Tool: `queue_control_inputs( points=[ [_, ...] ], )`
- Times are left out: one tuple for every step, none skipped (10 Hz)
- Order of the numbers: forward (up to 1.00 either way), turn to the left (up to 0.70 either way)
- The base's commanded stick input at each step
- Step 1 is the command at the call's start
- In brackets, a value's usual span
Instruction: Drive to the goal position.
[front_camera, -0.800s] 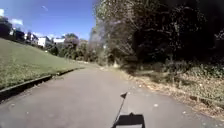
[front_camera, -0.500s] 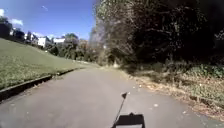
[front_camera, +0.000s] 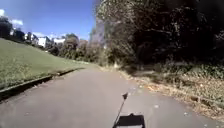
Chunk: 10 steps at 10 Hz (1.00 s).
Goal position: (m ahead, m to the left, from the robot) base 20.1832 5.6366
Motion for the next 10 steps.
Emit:
queue_control_inputs(
  points=[
    [0.7, 0.0],
    [0.7, 0.0],
    [0.7, 0.0],
    [0.7, 0.0],
    [0.7, 0.0],
    [0.7, 0.0],
    [0.7, 0.3],
    [0.7, 0.33],
    [0.7, 0.15],
    [0.7, 0.07]
  ],
)
